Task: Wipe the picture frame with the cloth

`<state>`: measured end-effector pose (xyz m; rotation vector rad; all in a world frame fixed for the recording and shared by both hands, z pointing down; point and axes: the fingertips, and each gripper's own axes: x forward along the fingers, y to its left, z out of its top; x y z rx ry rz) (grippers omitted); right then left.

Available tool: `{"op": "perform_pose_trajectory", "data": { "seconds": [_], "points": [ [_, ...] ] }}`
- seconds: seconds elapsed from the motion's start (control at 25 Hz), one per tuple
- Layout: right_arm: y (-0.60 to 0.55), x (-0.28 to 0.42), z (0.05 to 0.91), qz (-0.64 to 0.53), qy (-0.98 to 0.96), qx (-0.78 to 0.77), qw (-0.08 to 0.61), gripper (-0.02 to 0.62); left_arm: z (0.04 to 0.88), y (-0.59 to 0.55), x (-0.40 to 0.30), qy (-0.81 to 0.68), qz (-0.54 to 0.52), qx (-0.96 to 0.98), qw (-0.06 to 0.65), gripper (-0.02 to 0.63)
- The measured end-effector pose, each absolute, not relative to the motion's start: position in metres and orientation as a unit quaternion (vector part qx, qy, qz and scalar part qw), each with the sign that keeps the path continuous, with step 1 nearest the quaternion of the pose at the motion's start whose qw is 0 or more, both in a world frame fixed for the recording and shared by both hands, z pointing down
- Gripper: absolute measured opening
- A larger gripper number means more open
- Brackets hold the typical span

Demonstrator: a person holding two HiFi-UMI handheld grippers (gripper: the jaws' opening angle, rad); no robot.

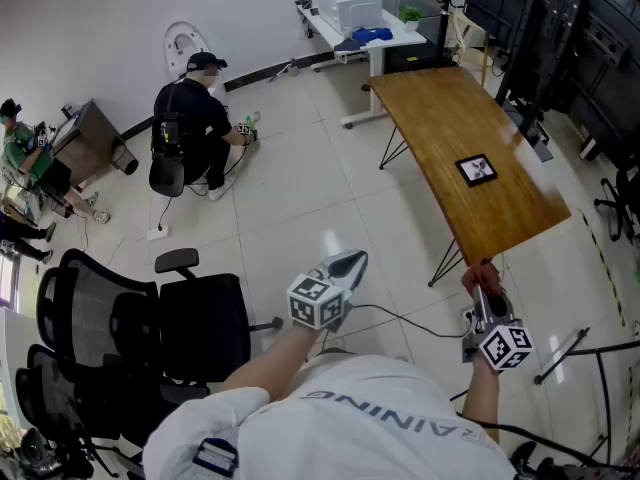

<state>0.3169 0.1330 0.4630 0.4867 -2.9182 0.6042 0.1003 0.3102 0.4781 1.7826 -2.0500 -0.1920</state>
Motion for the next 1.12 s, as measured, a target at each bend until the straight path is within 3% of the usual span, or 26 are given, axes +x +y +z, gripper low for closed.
{"op": "perform_pose_trajectory", "data": {
  "seconds": [0.48,1.12],
  "points": [
    [0.136,0.305,0.456,0.19,-0.964,0.176,0.06,0.115,0.476,0.317,0.077,-0.74,-0.074,0.639,0.197,0.006],
    [0.159,0.21,0.448,0.166,-0.964,0.195,0.068,0.115,0.493,0.34,-0.036,-0.74,-0.084,0.637,0.197,0.006]
  ]
}}
